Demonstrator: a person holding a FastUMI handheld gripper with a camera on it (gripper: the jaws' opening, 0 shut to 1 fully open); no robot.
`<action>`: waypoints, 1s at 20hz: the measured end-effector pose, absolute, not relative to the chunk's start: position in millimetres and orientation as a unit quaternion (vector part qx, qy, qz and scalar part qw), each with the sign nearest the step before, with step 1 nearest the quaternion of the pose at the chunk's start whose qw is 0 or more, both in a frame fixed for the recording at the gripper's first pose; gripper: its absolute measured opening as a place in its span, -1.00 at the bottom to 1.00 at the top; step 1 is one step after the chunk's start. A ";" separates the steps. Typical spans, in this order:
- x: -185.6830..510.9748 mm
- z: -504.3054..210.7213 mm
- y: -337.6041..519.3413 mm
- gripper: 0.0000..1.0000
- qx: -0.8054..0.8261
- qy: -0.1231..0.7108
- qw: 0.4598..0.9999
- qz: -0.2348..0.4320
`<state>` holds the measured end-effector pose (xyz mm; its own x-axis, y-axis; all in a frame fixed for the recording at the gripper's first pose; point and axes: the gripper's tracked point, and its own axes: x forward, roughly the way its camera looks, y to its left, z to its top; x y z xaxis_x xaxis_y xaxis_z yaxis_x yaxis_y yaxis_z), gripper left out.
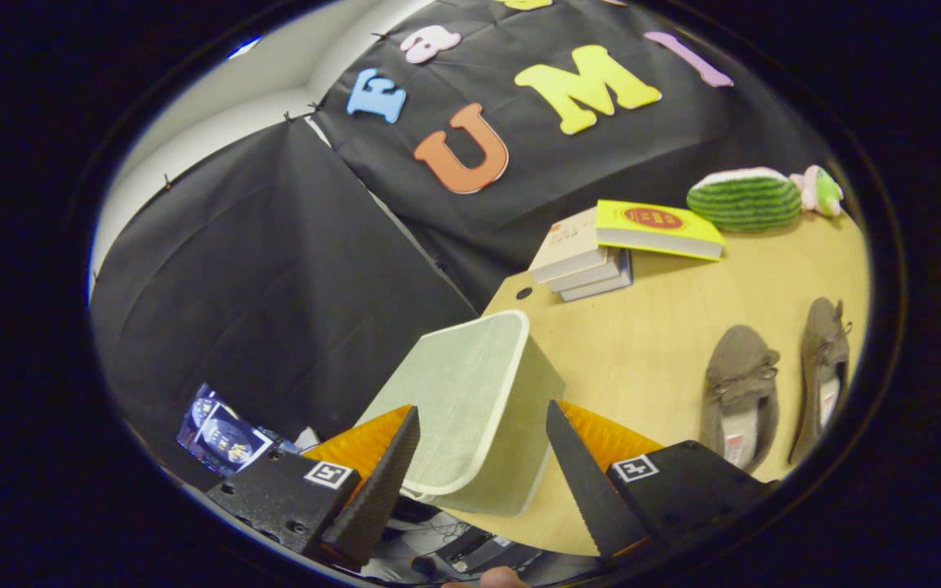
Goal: Open the storage box then place both shoes into the box .Put the left shoe in first, then the right shoe, with the right side of both shoes facing outward in a uniform manner.
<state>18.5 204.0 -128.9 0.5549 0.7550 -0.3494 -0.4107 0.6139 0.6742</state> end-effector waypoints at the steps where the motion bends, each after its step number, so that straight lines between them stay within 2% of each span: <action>1: 16.7 -134.6 211.2 0.99 0.293 0.340 0.820 0.355; 5: 25.8 -151.1 231.7 0.92 0.361 0.393 0.764 0.364; 10: 39.3 -169.5 245.3 0.42 0.367 0.421 0.747 0.361; 11: 41.9 -168.9 246.1 0.20 0.376 0.423 0.740 0.363; 12: 39.5 -164.9 250.8 0.10 0.390 0.426 0.729 0.368; 14: 42.6 -159.7 247.9 -0.40 0.400 0.426 0.728 0.359; 15: 41.4 -153.7 248.5 -0.58 0.400 0.420 0.730 0.362; 16: 41.4 -147.9 248.5 -0.67 0.398 0.413 0.734 0.364; 17: 43.0 -143.6 248.0 -0.87 0.389 0.404 0.745 0.361; 20: 36.7 -120.9 254.5 -0.89 0.366 0.372 0.769 0.369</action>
